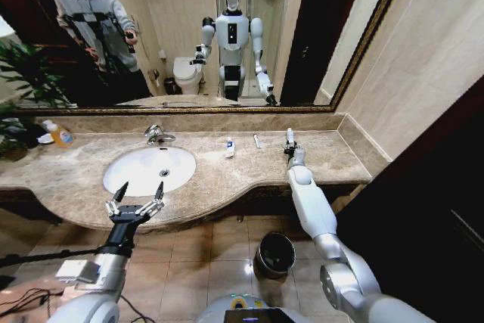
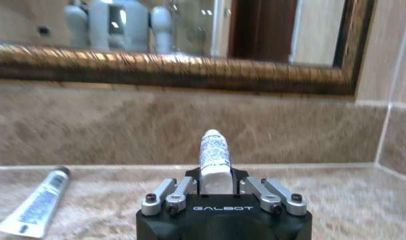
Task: Pick up the trash from the sink and place it in the trash bin.
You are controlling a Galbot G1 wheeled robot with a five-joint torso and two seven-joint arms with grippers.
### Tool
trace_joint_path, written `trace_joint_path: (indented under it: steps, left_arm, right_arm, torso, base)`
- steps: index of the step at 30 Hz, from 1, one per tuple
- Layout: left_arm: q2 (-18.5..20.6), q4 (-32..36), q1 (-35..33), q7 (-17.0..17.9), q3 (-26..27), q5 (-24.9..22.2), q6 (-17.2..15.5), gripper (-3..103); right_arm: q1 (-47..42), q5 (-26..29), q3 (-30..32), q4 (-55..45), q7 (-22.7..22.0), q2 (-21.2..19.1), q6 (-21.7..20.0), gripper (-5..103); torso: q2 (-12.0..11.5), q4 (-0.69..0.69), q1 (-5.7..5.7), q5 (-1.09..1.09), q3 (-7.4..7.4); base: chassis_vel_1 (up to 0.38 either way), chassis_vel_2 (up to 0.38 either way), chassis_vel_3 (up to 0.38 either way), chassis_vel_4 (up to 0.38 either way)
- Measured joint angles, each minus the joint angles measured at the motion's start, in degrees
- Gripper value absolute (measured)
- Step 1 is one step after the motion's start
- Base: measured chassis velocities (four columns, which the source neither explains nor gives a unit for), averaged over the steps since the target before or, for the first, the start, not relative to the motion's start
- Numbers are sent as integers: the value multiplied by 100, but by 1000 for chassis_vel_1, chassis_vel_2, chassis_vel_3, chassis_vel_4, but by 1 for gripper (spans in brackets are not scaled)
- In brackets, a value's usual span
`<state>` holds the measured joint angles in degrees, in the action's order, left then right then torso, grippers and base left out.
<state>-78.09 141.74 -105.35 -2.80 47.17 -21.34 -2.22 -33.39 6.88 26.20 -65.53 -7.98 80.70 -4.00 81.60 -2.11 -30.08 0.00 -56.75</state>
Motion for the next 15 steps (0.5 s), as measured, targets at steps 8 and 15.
trace_joint_path:
  steps: [8, 15]
  left_arm:
    - [0, 0, 0, 0, 0, 0, 0, 100]
    - [0, 0, 0, 0, 0, 0, 0, 100]
  right_arm:
    - [-1428, 376, -198, -1803, 230, -756, 186, 27]
    - [-2834, 478, -76, -3454, 258, -1234, 152, 27]
  torso:
    - [0, 1, 0, 1, 0]
    - [1, 2, 1, 1, 1]
  base:
    - [0, 0, 0, 0]
    - [0, 0, 0, 0]
